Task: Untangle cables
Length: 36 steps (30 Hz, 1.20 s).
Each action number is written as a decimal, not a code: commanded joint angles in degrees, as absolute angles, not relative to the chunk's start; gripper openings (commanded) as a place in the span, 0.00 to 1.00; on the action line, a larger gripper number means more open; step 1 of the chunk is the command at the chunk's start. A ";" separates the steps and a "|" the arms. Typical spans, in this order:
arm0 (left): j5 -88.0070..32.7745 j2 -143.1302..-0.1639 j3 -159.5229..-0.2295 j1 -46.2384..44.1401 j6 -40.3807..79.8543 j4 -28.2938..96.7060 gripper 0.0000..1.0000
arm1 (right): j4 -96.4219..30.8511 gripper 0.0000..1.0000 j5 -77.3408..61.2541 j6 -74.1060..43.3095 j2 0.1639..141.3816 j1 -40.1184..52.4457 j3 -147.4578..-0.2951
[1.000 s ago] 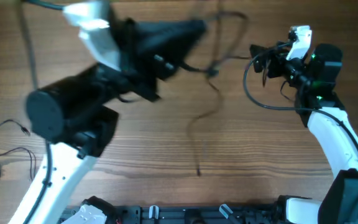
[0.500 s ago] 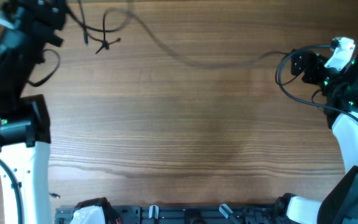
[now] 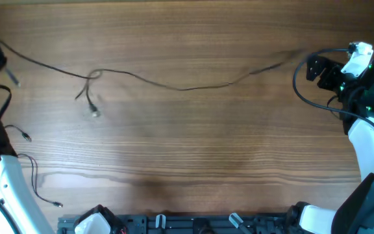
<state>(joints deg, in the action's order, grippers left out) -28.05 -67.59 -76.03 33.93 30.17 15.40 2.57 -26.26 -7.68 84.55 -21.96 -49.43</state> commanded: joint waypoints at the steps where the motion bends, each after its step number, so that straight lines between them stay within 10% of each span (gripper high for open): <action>1: -4.16 -67.29 -76.18 34.41 18.90 22.74 0.04 | 2.50 1.00 -25.21 -6.83 85.21 -22.22 -49.76; 5: 10.90 -68.64 -76.18 34.41 18.20 26.92 0.09 | 2.46 1.00 -25.28 -6.17 85.21 -22.20 -49.76; 12: -19.97 -69.89 -76.16 34.13 18.22 28.16 0.04 | 2.50 1.00 -51.22 6.68 85.21 -22.20 -49.76; 17: -21.43 -73.25 -76.14 26.87 13.87 34.52 0.50 | 0.30 1.00 -53.21 5.80 85.21 -21.32 -49.76; 36: 6.72 -108.57 -76.14 11.53 14.35 17.96 0.87 | -10.61 1.00 -53.21 6.00 85.21 -21.28 -49.76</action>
